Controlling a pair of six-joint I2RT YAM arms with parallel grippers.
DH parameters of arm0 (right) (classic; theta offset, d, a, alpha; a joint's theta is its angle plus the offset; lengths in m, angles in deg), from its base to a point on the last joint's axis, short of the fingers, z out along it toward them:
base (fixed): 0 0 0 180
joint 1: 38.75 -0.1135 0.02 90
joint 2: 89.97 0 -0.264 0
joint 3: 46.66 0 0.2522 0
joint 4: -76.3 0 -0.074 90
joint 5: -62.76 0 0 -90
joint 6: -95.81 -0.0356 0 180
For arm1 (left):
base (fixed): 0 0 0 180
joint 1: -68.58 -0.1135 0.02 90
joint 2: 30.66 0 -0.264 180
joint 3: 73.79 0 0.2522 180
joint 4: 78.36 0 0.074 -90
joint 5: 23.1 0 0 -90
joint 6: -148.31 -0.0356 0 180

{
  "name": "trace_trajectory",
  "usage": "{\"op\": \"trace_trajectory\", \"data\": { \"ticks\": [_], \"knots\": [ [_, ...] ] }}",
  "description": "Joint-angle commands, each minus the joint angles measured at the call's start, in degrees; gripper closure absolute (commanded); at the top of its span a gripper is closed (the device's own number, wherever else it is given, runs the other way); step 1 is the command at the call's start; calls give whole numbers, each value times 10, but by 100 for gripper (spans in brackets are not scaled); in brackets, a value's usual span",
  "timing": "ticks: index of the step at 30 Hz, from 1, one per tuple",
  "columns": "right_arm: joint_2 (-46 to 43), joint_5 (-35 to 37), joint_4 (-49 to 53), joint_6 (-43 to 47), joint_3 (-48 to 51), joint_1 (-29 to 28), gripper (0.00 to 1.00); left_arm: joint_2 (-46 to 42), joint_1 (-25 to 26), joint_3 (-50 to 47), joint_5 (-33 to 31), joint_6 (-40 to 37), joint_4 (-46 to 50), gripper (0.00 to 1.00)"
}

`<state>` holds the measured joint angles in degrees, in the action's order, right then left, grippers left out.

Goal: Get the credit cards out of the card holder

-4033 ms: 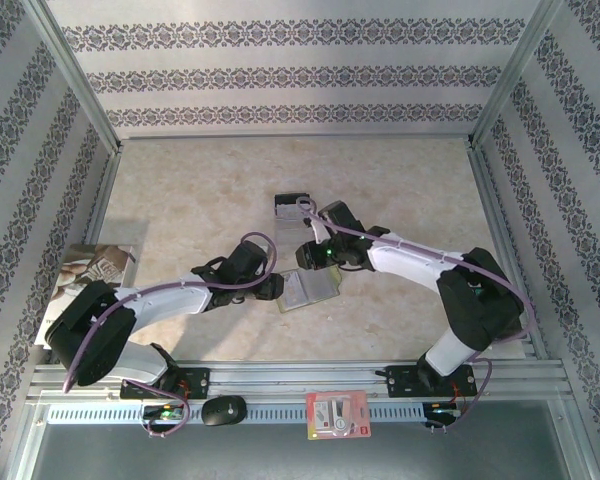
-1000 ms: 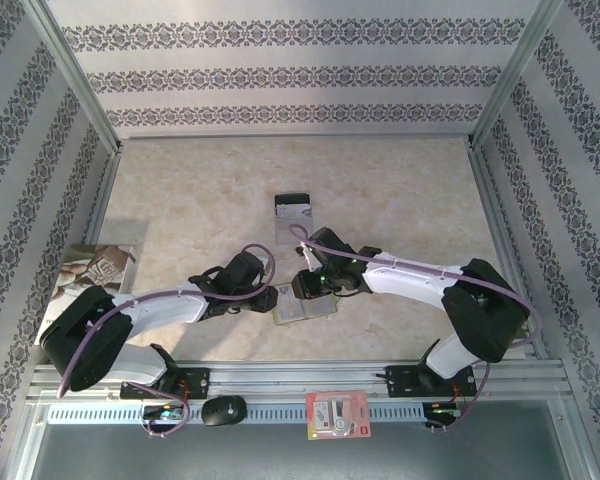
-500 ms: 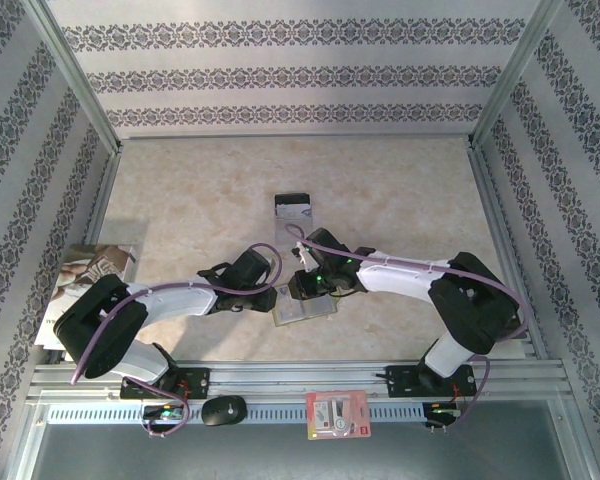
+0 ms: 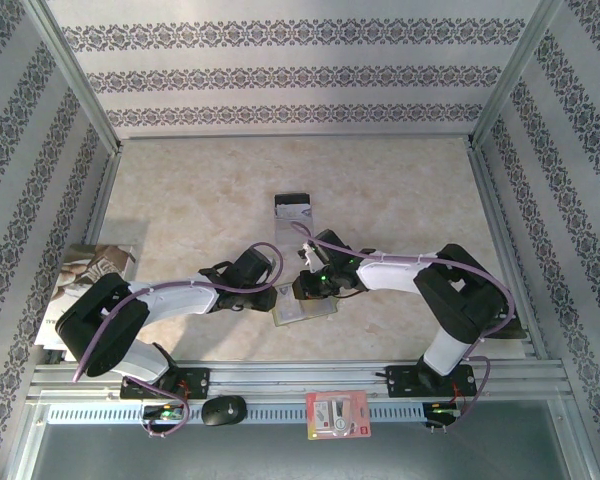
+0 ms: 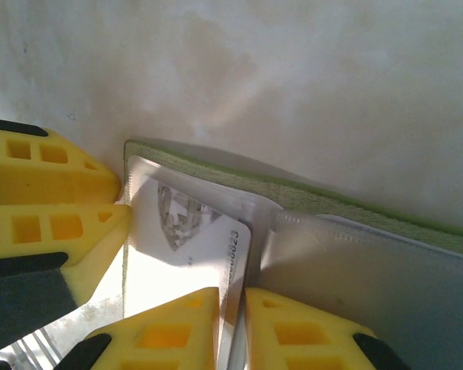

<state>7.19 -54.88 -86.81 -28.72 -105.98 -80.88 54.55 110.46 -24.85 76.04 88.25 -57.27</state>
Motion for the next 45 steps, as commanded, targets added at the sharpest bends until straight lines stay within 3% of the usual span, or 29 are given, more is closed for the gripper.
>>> {"op": "trace_trajectory", "data": {
  "ticks": [1,8,32,36,39,45],
  "knots": [
    [15,-24,-18,-11,10,3,83,56,3,-8,14,-15,-37,77],
    [5,-22,-28,-17,23,11,100,57,0,-7,14,-17,-35,78],
    [-79,60,41,-2,51,27,100,49,-22,-26,28,-16,-45,82],
    [-92,57,42,11,46,25,92,19,-25,-27,20,-13,-33,75],
    [-113,58,46,19,42,23,75,-27,-25,-26,1,-14,-11,66],
    [-126,36,49,24,29,20,70,-121,-25,-9,-12,-16,28,60]
  ]
}}
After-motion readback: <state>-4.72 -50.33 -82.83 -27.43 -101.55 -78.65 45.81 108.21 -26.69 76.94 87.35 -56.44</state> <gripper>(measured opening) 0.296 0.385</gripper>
